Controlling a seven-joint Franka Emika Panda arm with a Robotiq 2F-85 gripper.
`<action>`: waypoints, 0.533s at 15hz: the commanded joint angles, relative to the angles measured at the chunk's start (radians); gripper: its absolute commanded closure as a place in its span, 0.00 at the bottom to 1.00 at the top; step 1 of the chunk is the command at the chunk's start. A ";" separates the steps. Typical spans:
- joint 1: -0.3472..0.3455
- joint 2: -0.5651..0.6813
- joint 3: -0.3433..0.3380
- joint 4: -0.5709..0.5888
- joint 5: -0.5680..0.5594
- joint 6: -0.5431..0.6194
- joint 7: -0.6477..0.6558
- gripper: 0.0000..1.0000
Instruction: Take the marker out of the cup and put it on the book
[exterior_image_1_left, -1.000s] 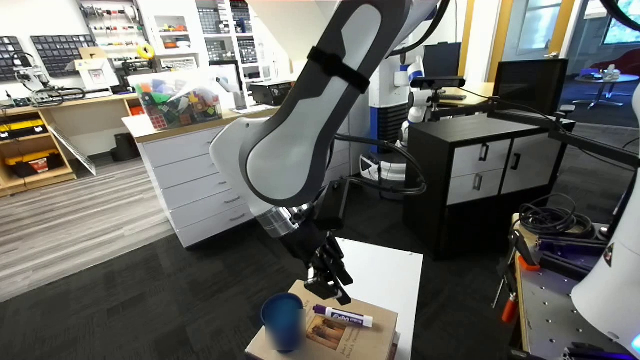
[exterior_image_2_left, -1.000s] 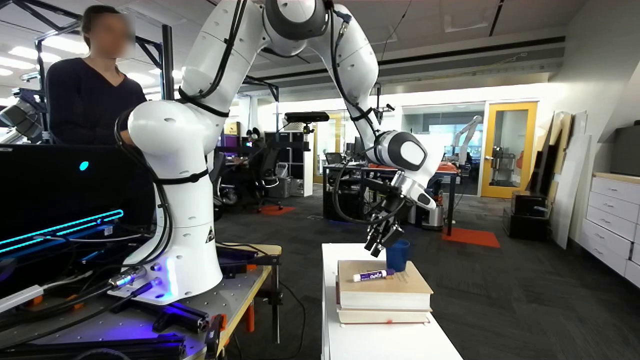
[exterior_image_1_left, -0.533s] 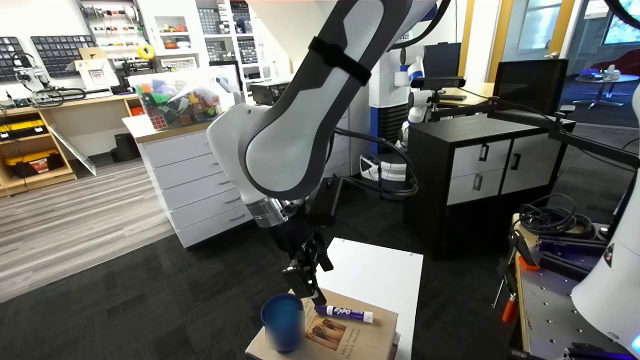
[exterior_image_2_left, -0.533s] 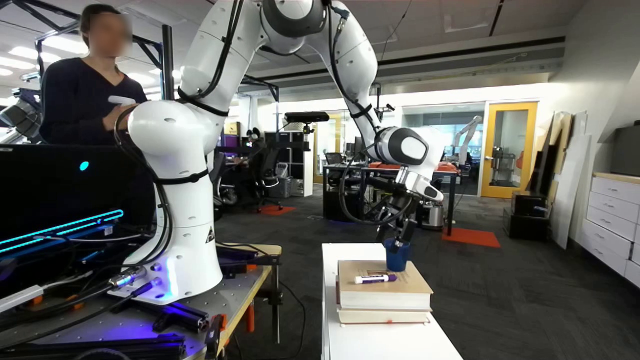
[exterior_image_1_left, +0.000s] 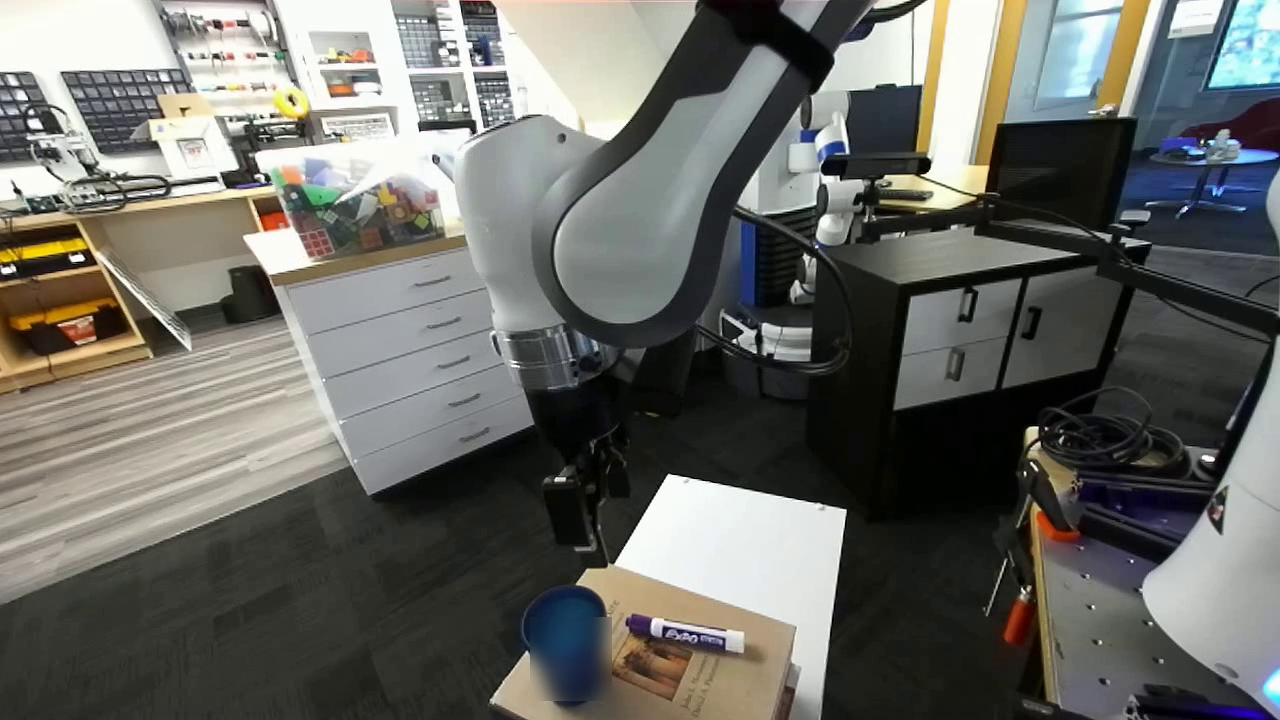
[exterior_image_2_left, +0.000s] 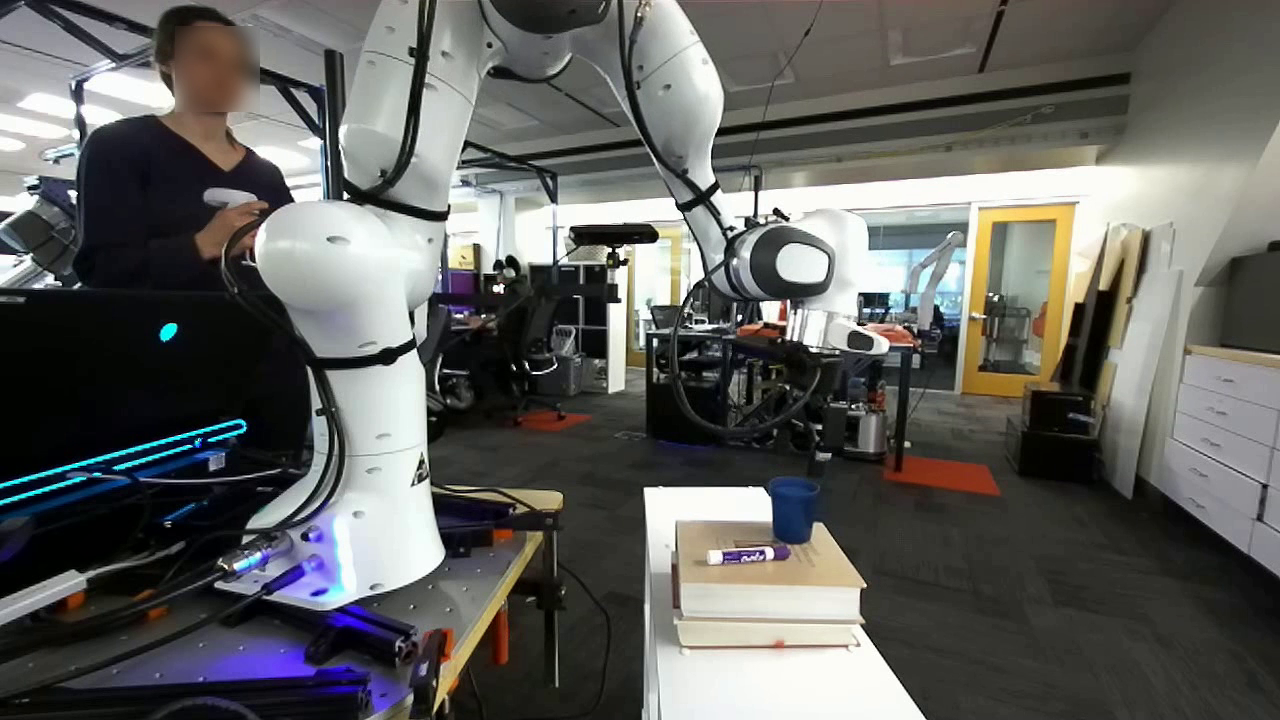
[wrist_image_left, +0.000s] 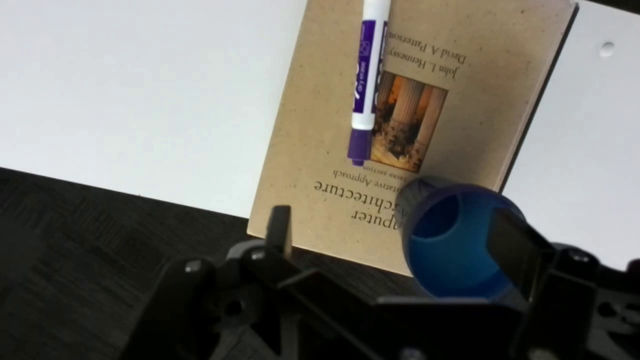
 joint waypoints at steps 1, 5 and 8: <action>-0.011 -0.098 0.000 -0.121 0.008 0.110 -0.012 0.00; -0.014 -0.140 0.006 -0.184 0.021 0.174 -0.019 0.00; -0.018 -0.167 0.010 -0.213 0.039 0.184 -0.031 0.00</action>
